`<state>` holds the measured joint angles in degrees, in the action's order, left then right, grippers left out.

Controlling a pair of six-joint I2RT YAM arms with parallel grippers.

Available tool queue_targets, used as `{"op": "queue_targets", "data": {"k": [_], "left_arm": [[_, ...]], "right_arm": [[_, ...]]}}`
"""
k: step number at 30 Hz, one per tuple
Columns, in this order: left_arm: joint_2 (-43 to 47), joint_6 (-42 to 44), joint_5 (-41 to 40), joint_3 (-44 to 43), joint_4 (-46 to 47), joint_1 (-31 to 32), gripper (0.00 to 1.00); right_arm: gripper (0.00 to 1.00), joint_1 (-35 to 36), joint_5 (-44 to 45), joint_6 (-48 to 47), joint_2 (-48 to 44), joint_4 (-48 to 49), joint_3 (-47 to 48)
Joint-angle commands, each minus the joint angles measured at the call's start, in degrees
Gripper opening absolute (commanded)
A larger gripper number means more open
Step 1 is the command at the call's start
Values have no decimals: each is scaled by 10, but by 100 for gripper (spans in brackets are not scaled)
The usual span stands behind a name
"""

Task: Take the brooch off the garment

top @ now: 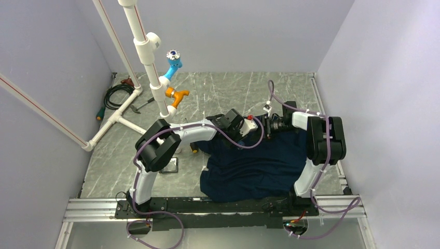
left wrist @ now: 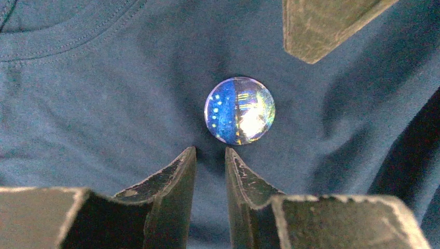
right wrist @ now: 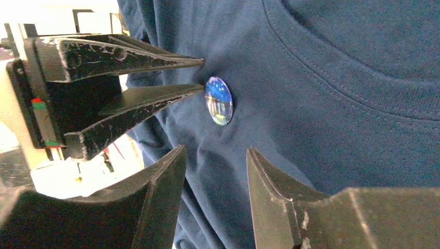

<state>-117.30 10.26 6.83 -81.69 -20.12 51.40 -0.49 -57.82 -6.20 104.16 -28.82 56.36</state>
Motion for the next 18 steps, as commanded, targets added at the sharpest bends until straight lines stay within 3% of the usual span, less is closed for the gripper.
{"op": "queue_targets", "data": {"k": [1,18], "left_arm": [[-25,-24,29,-9,3,1,33],[-48,-23,35,-17,2,1,33]], "right_arm": [[49,9,-30,41,16,52,-10],[49,47,-56,92,78,86,4]]}}
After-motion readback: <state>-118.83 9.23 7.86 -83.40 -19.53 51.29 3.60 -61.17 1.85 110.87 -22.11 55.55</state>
